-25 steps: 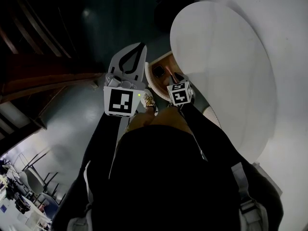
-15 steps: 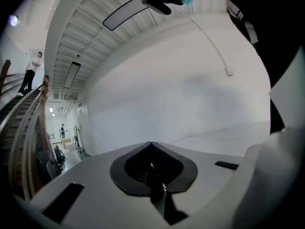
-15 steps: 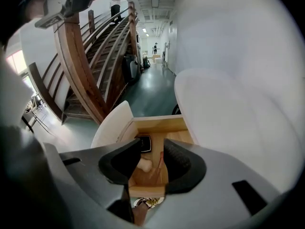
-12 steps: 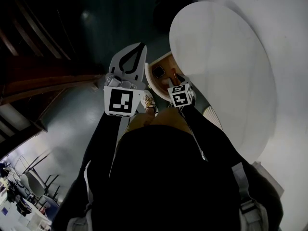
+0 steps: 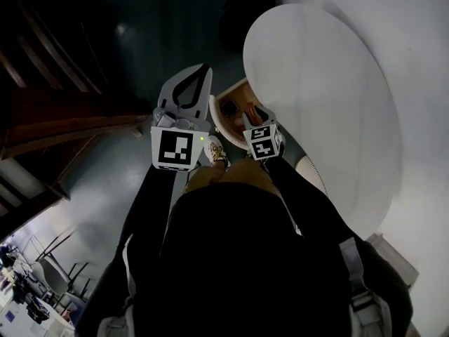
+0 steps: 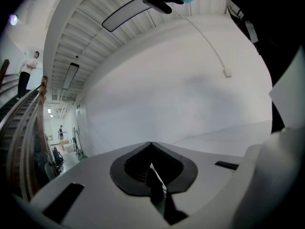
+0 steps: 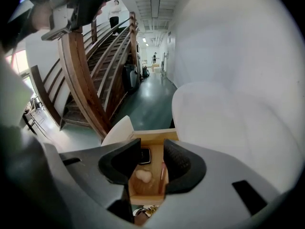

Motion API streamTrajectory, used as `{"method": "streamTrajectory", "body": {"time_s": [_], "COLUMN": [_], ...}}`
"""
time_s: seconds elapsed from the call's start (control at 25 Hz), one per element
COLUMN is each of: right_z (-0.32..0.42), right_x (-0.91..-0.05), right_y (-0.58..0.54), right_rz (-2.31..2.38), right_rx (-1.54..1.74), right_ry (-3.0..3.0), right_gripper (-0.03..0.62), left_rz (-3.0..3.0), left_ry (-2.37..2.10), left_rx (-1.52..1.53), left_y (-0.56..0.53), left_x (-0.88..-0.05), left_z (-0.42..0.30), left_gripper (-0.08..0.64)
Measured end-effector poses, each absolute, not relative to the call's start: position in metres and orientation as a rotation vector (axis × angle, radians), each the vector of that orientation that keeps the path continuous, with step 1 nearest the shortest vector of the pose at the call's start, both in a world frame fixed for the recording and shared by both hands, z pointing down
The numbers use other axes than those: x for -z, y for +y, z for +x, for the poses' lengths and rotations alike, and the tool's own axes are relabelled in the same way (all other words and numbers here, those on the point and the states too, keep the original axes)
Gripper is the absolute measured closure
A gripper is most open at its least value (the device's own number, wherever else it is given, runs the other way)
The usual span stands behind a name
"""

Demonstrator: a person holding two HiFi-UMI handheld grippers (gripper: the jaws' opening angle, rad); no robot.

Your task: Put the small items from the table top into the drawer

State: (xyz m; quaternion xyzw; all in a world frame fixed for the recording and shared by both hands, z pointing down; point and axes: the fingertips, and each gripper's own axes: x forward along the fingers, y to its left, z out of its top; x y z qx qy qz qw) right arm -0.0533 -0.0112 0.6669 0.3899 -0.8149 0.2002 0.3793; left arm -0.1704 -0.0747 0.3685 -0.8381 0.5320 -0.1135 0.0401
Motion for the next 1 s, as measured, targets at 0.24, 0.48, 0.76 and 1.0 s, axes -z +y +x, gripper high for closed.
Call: {"method": "streamTrajectory", "body": {"time_s": [0.24,0.48,0.76,1.0], "right_z": [-0.064,-0.066,-0.053,-0.030], "right_x": [-0.604,-0.514,-0.411,-0.348], "right_y": [-0.037,-0.073,-0.103,-0.118], "right_rz": [1.117,1.252,1.312,1.343], "right_rx": [-0.426,-0.280,-0.086,0.021], "right_ry": [-2.203,-2.371,-2.530,-2.634], "right_gripper": [0.428,0.428,0.428,0.428], "left_rz": [-2.566,-2.558,-2.516,-2.478], "left_ry": [1.632,1.587,1.608,1.647], "left_rx": [0.290,0.266,0.272,0.260], "left_y": [-0.079,-0.083,-0.092,-0.099], "left_x": [-0.356,-0.344,-0.320,-0.302], "left_z": [-0.174,-0.166,-0.153,-0.138], "left_gripper": [0.545,0.545,0.545,0.545]}}
